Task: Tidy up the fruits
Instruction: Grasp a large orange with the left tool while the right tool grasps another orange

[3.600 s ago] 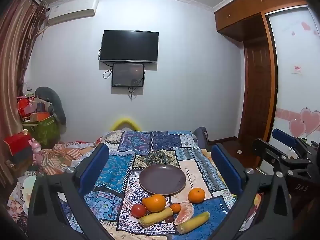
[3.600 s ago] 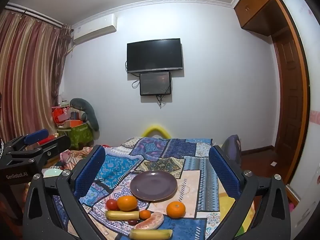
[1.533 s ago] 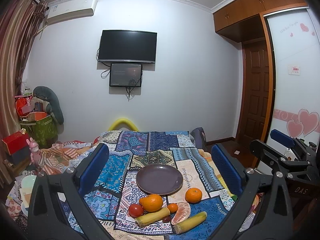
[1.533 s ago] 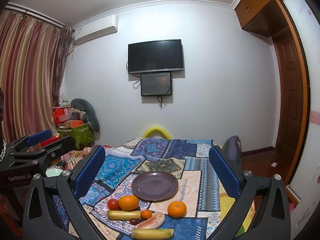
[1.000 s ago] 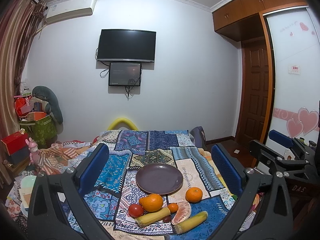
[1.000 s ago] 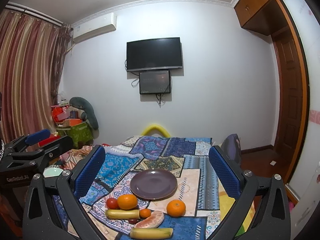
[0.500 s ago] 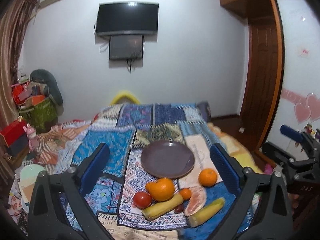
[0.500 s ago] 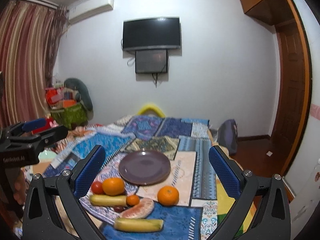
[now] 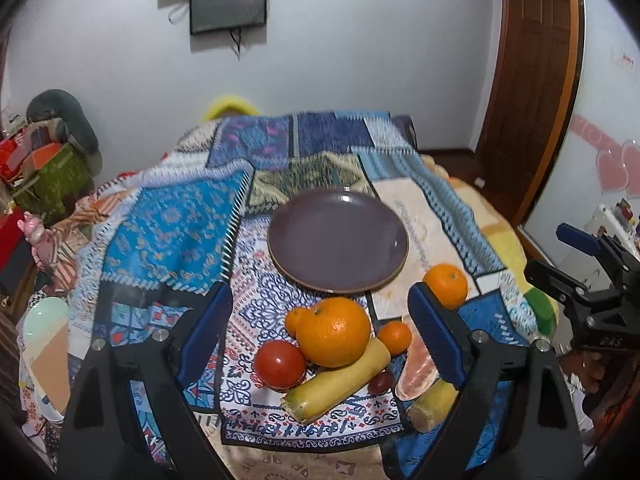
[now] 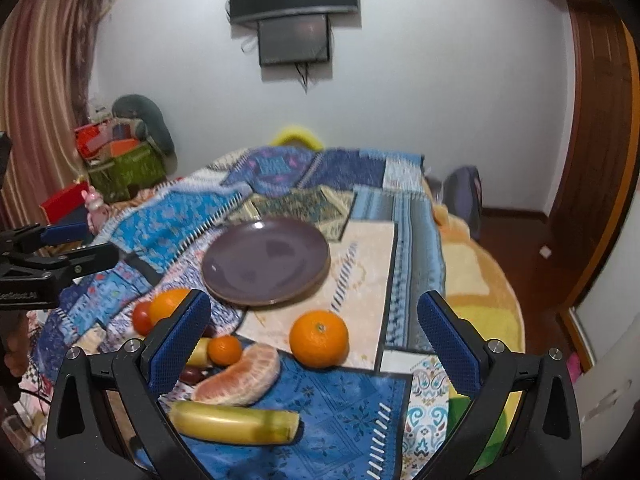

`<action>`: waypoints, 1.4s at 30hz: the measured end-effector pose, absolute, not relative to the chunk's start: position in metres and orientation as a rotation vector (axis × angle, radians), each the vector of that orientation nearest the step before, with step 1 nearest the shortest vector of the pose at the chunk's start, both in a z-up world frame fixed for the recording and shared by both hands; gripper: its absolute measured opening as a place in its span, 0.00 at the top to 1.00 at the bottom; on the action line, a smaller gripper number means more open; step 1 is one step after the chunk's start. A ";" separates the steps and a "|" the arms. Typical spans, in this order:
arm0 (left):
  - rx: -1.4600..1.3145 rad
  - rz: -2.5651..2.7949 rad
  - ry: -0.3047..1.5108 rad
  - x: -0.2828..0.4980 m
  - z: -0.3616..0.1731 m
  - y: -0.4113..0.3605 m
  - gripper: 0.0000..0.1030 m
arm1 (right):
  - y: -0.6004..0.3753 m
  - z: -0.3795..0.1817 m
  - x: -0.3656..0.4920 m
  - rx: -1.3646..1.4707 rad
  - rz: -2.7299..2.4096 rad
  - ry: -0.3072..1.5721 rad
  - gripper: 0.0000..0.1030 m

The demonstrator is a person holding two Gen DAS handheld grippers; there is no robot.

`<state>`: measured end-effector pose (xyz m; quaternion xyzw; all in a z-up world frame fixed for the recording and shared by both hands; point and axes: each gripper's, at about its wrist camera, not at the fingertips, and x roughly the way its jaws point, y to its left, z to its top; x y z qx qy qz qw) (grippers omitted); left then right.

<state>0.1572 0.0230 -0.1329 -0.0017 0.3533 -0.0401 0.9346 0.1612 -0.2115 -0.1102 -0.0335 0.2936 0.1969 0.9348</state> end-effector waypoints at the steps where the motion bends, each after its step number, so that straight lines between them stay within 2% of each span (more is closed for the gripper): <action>1: -0.002 -0.086 0.738 0.162 -0.137 0.022 0.12 | -0.213 -0.115 0.166 -0.064 0.400 0.623 0.00; 13: 0.020 -0.137 0.915 0.209 -0.190 0.013 0.12 | -0.209 -0.163 0.210 -0.075 0.415 0.800 0.02; 21: 0.007 -0.160 0.970 0.221 -0.212 0.014 0.13 | -0.199 -0.184 0.228 -0.061 0.476 0.865 0.19; 26: -0.010 -0.185 0.998 0.226 -0.221 0.012 0.24 | -0.196 -0.198 0.238 -0.051 0.496 0.915 0.27; 28: -0.021 -0.182 1.011 0.230 -0.226 0.013 0.32 | -0.194 -0.203 0.242 -0.046 0.502 0.937 0.29; 31: -0.037 -0.184 1.008 0.229 -0.227 0.015 0.34 | -0.191 -0.211 0.246 -0.052 0.509 0.963 0.39; 42: -0.036 -0.171 0.968 0.225 -0.212 0.019 0.35 | -0.193 -0.206 0.247 -0.042 0.511 0.958 0.41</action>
